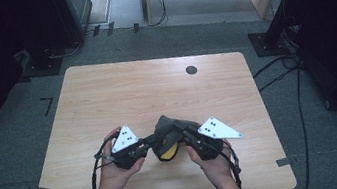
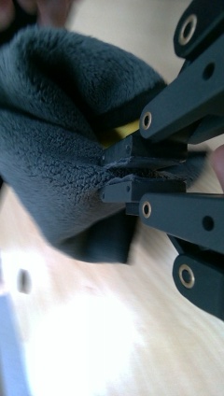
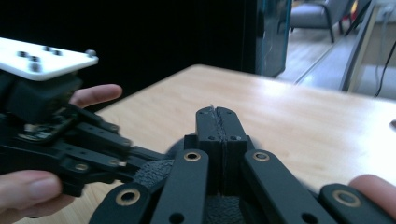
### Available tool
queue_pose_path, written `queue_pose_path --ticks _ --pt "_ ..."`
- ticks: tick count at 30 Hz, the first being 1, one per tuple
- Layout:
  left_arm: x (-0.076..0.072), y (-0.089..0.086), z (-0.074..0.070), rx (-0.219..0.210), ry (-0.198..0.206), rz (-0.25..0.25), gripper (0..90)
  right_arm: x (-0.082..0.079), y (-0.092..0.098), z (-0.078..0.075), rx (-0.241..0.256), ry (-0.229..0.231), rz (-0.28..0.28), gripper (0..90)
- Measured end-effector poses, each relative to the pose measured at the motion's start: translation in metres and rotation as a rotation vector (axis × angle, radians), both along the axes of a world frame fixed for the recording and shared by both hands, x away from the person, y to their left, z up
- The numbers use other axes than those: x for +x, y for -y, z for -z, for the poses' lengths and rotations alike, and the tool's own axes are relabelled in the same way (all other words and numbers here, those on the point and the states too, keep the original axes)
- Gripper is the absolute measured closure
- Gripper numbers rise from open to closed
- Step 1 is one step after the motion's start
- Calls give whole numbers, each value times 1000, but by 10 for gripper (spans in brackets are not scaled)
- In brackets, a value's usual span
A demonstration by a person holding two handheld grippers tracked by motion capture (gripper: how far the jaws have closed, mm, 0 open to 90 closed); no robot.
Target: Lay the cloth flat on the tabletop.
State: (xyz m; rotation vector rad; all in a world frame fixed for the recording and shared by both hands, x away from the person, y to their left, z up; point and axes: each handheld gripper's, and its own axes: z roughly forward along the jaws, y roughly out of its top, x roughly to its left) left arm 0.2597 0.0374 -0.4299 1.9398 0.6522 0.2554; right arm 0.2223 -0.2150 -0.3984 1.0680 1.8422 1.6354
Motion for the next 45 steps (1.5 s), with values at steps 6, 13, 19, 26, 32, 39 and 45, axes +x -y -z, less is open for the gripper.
queue_pose_path --ticks 6,13,19,26,32,39,45 --pt "-28 -11 -68 -98 85 73 849 -27 3 -50 7 113 19 897" --pt "83 8 -58 71 24 -313 691 77 5 -48 -139 2 231 720" --pt "97 -14 -19 39 -73 -379 520 106 35 -12 -99 -101 220 585" --pt "85 -8 41 117 -198 -386 444 88 33 59 -169 -326 93 483" --pt "75 0 64 150 -231 -428 433 65 2 89 -209 -358 -17 462" --pt "69 -25 67 84 -251 -485 494 41 -76 111 -326 -371 -149 395" --pt "71 -39 62 82 -219 -523 478 38 -84 114 -479 -341 -101 735"
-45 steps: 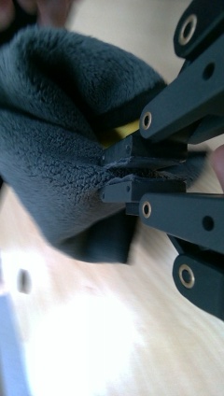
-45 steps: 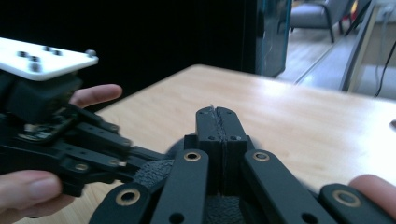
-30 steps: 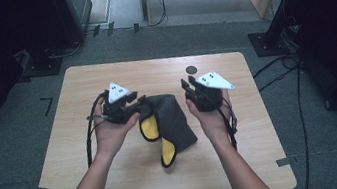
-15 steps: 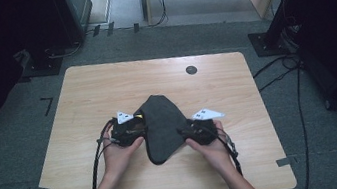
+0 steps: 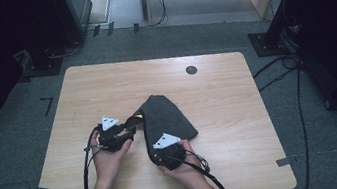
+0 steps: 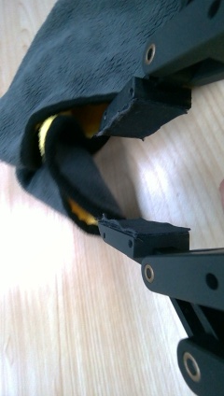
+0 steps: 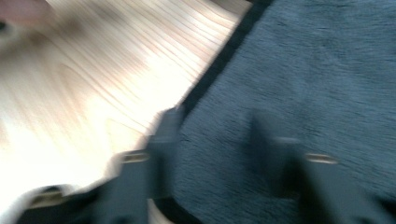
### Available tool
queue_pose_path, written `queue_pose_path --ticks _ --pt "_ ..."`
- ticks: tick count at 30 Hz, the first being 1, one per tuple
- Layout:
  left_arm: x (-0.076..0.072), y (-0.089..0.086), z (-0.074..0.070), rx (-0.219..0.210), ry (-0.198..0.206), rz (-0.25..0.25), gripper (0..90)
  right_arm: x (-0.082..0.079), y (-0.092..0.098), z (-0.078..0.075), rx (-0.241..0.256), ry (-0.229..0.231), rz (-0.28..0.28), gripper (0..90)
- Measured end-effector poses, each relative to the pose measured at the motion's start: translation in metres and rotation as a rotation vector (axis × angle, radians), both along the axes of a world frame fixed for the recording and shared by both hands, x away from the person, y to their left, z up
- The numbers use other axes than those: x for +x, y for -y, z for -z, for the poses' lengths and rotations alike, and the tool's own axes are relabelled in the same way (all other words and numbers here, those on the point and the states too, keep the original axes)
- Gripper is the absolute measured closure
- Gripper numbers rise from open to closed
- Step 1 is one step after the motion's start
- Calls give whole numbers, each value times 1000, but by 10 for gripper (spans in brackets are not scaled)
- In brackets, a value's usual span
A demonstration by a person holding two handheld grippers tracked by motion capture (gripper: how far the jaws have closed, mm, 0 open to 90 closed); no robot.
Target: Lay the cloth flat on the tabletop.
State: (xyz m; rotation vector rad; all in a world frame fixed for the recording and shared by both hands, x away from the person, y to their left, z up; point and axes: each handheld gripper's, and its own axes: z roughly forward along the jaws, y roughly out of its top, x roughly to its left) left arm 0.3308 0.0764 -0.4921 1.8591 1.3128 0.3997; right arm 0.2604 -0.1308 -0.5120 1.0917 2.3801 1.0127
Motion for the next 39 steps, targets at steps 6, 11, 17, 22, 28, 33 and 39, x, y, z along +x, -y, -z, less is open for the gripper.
queue_pose_path --ticks 6,11,17,22,28,33,39 --pt "8 0 3 24 3 -15 465 7 18 -8 97 3 44 900" --pt "13 -1 7 31 -4 -28 458 15 59 -44 211 97 162 900" --pt "19 3 12 32 -8 -37 477 -3 37 -33 193 36 3 561" --pt "15 6 13 84 5 2 704 -13 -5 -1 66 32 5 493" --pt "16 -4 15 87 -8 30 815 -14 -8 5 18 25 -6 662" --pt "15 -6 14 78 -12 49 845 -15 -2 1 -47 94 -27 867" --pt "15 -20 11 100 0 56 855 3 66 -47 164 180 177 869"
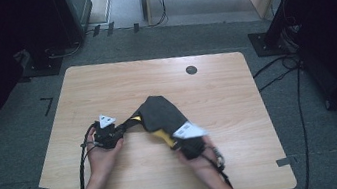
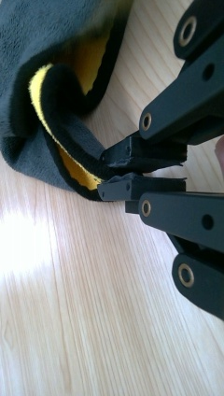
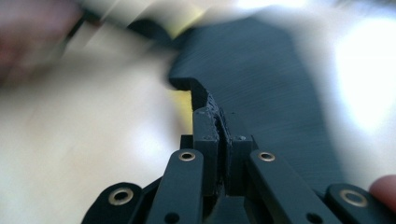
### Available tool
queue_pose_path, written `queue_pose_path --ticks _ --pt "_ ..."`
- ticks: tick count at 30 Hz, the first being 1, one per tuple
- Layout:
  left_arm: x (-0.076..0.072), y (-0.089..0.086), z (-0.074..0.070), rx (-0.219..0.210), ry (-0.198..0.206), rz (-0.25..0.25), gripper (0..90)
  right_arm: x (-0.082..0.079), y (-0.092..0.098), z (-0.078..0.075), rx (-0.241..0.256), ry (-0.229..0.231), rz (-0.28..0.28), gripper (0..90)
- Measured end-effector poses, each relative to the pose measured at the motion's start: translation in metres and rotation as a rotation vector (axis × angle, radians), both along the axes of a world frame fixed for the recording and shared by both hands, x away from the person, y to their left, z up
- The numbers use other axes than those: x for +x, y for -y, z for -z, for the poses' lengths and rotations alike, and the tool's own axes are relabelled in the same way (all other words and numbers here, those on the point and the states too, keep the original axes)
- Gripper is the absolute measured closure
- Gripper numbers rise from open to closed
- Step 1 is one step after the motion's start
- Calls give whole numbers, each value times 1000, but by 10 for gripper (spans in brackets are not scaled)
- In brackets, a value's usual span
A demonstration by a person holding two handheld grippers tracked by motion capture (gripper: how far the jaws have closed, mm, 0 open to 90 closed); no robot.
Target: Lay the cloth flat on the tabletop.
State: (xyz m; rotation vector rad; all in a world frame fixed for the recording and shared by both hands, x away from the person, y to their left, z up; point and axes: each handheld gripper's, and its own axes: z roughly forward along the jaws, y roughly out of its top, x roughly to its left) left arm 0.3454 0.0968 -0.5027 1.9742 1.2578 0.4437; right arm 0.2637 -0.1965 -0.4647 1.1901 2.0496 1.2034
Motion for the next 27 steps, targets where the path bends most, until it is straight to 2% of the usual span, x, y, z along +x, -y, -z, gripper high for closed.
queue_pose_path --ticks 1,2,3,5,6,7,8,9,10,11,12,13,14,15,16,17,18,20,21,23,24,25,26,27 --pt "0 -3 0 6 1 -2 858 9 44 -21 110 38 136 870" --pt "1 -6 0 12 0 -4 858 9 44 -21 110 38 136 870" --pt "3 -14 1 23 1 -19 861 17 91 -36 206 64 288 870" --pt "5 -21 4 22 -6 -39 861 21 117 -39 211 74 380 868" --pt "5 -21 4 22 -6 -39 861 25 129 -37 205 62 414 868" --pt "7 -24 5 25 -9 -44 861 25 129 -37 205 62 414 868" --pt "8 -25 6 26 -15 -46 861 29 139 -33 207 46 443 867" --pt "9 -26 7 26 -19 -47 860 37 156 -22 203 10 481 851" --pt "8 -26 7 27 -19 -46 860 37 156 -22 203 10 481 851" --pt "8 -24 7 42 -15 -47 855 43 166 -13 198 -10 530 723" --pt "8 -24 7 42 -15 -47 849 43 166 -13 198 -10 530 723" --pt "8 -25 7 41 -13 -51 849 44 169 -11 180 -4 567 675" --pt "8 -25 8 42 -11 -61 826 43 171 -10 183 1 586 629" --pt "8 -25 8 53 -9 -75 763 42 171 -10 200 5 586 612" --pt "8 -26 8 41 -9 -79 731 40 168 -10 205 9 570 609" --pt "7 -27 9 31 -8 -75 728 35 151 -9 178 9 492 606" --pt "7 -27 9 36 -7 -72 728 35 151 -9 178 9 492 606" --pt "6 -26 9 39 -9 -60 771 32 123 -5 158 -10 340 605" --pt "6 -25 10 43 -9 -61 790 31 102 -2 156 -38 239 598" --pt "5 -24 9 31 -20 -54 832 30 72 4 156 -80 105 570" --pt "5 -25 9 21 -25 -50 847 33 37 13 116 -145 -5 536" --pt "4 -25 9 15 -30 -45 847 33 37 13 116 -145 -5 536" --pt "2 -25 9 10 -32 -44 855 37 10 28 15 -172 -20 554" --pt "1 -27 9 12 -35 -31 855 37 10 28 15 -172 -20 554"
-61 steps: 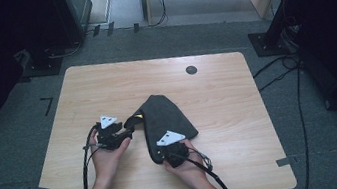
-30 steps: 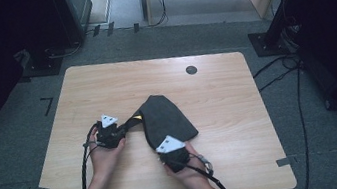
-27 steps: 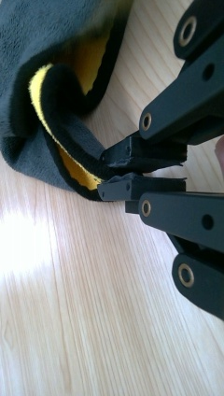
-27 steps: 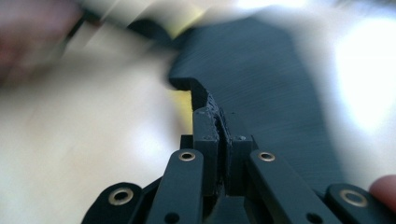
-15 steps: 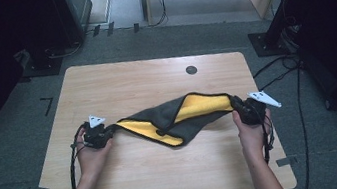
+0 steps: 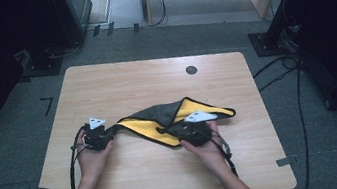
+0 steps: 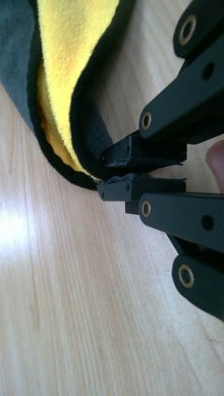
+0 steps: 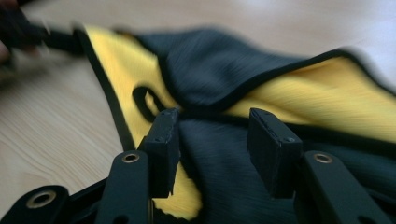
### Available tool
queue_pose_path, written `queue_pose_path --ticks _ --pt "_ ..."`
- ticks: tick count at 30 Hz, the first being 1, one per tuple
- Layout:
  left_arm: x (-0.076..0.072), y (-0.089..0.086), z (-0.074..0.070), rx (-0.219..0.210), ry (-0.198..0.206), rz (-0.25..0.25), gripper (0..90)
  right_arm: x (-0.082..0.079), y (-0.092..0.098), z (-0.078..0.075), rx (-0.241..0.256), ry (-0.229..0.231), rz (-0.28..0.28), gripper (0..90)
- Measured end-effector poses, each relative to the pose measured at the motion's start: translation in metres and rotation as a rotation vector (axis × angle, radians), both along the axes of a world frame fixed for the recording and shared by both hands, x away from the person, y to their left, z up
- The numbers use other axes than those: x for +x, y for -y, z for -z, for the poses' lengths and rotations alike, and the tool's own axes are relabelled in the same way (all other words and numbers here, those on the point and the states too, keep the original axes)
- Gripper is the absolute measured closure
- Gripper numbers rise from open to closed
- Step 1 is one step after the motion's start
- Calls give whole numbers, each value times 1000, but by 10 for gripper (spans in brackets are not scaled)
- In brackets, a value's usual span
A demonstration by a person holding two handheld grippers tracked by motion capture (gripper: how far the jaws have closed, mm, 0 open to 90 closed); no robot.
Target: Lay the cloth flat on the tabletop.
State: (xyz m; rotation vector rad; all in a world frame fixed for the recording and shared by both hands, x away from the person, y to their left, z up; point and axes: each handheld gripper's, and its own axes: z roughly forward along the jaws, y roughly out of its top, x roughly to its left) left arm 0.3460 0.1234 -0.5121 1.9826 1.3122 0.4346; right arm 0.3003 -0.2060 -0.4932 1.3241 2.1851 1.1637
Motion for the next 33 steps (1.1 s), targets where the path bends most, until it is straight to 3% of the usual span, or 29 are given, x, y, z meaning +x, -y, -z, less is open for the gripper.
queue_pose_path --ticks 2,5,6,8,10,12,13,15,17,18,19,20,21,22,25,26,27,28,30,32,33 --pt "-4 -3 0 2 4 17 861 5 -13 16 -93 -31 21 681" --pt "-14 -9 0 8 7 45 862 2 -4 16 -63 -37 42 815" --pt "-23 -12 0 2 6 66 862 -6 10 12 -79 -12 59 836" --pt "-29 -13 1 -7 6 77 862 -11 18 10 -77 -1 68 842" --pt "-47 -11 2 -15 11 110 861 -27 45 3 -55 3 130 851" --pt "-54 -10 2 -23 3 122 861 -33 54 1 -49 7 152 852" --pt "-67 -5 2 -50 -20 149 858 -47 74 -2 -41 15 197 853" --pt "-74 -1 1 -47 -23 169 846 -58 89 -3 -35 15 225 853" --pt "-88 10 -2 -56 -36 199 722 -69 105 0 -38 -4 251 856" --pt "-88 10 -2 -56 -36 199 621 -73 113 2 -41 -11 265 856" --pt "-93 12 -6 -111 -24 210 507 -77 121 4 -50 -16 285 857" --pt "-93 12 -6 -111 -24 210 442 -77 121 4 -50 -16 285 857" --pt "-94 11 -9 -143 -21 219 442 -81 128 6 -50 -22 301 854" --pt "-93 9 -15 -182 8 203 374 -87 142 9 -48 -34 335 830" --pt "-88 10 -20 -186 23 174 359 -91 155 11 -65 -28 384 805" --pt "-85 12 -23 -191 29 175 349 -94 168 10 -49 -29 448 731" --pt "-82 16 -26 -197 36 178 349 -94 168 10 -49 -29 448 731" --pt "-80 20 -30 -198 45 180 345 -96 176 6 -26 -7 496 681" --pt "-74 36 -34 -183 61 184 345 -97 177 3 -14 10 510 663" --pt "-68 58 -35 -137 75 203 350 -95 171 -8 5 79 496 600" --pt "-65 70 -34 -117 73 216 350 -95 171 -8 5 79 496 600"
